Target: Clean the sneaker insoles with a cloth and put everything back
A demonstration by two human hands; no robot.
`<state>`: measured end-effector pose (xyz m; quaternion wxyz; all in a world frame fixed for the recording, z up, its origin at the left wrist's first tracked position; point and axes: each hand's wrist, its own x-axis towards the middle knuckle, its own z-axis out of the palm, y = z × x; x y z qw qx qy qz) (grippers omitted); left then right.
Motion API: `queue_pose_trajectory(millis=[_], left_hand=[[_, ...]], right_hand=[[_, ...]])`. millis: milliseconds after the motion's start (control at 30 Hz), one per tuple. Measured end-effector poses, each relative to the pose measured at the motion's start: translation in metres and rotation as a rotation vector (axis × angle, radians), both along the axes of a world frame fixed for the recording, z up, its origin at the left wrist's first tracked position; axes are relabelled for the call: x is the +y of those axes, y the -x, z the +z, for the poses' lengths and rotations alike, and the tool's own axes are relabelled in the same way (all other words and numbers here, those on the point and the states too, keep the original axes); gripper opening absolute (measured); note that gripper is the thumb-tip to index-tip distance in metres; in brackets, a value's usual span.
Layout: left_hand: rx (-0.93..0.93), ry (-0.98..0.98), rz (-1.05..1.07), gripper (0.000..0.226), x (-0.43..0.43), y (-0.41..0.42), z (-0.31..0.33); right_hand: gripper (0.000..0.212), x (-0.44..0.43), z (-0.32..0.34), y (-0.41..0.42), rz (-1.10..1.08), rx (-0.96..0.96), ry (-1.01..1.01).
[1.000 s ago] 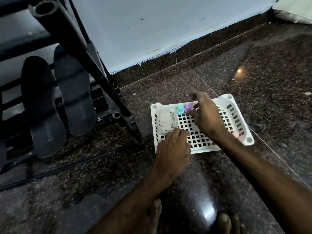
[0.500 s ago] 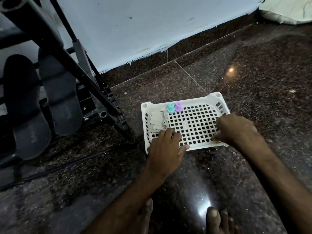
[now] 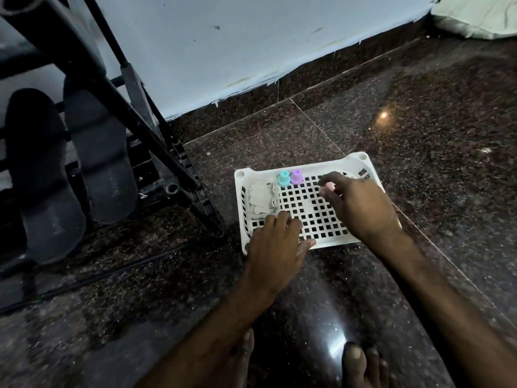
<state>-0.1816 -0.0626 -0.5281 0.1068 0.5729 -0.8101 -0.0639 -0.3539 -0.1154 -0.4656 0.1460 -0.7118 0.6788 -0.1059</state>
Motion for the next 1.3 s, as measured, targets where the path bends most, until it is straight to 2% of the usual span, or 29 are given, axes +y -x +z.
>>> queue_pose_trajectory(millis=[100, 233, 467, 700, 967, 1300], left_hand=[[-0.026, -0.022, -0.006, 0.054, 0.001, 0.000, 0.001], [-0.052, -0.026, -0.005, 0.055, 0.000, 0.000, 0.002], [-0.043, -0.034, -0.003, 0.056, 0.001, 0.001, 0.004], [-0.058, -0.032, -0.004, 0.048, 0.002, 0.001, 0.006], [-0.044, -0.139, -0.010, 0.039, 0.002, 0.002, 0.020], [-0.017, -0.159, -0.020, 0.034, 0.002, 0.001, 0.025]], right_hand=[[0.035, 0.007, -0.018, -0.010, 0.098, 0.055, -0.014], [0.050, 0.020, -0.036, -0.008, 0.120, 0.144, -0.091], [0.052, 0.021, -0.036, -0.009, 0.108, 0.191, -0.128], [0.061, 0.012, -0.045, -0.028, 0.206, 0.222, -0.075], [0.065, 0.004, -0.044, -0.030, 0.253, 0.258, -0.113], [0.062, 0.003, -0.040, -0.036, 0.275, 0.299, -0.111]])
